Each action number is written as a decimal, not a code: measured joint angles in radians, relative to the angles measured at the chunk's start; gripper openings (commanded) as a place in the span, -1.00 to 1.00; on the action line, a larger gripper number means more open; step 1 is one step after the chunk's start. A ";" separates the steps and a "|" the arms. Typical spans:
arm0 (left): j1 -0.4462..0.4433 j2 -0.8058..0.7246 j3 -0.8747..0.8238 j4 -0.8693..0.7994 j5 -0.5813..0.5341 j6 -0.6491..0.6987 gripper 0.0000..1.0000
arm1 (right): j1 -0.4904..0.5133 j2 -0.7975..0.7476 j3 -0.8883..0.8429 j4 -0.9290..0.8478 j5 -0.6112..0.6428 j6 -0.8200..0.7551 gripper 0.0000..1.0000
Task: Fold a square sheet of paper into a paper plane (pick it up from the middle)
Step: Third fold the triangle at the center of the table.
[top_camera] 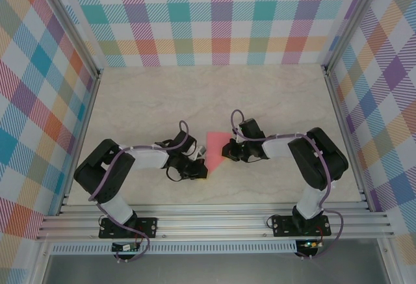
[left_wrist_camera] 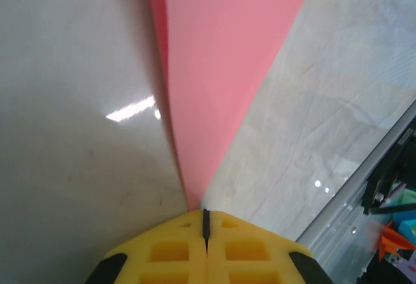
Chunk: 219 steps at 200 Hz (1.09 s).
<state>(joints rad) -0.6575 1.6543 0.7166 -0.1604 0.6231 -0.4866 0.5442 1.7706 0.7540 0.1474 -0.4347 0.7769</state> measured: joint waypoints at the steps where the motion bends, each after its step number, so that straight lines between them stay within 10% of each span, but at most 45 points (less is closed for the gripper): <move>1: 0.000 -0.001 -0.001 -0.002 0.001 0.000 -0.89 | 0.000 0.000 0.000 -0.001 0.000 0.000 -0.85; 84: 0.006 -0.195 0.092 -0.153 -0.118 -0.008 -0.78 | -0.019 -0.090 0.060 -0.160 0.064 -0.002 -0.41; 219: 0.019 0.174 0.366 -0.166 -0.269 -0.021 -0.82 | -0.124 -0.078 0.062 -0.222 -0.010 0.000 -0.11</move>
<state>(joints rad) -0.6380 1.8286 1.0824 -0.3264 0.3546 -0.5079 0.4206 1.6928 0.8158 -0.0742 -0.4442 0.7769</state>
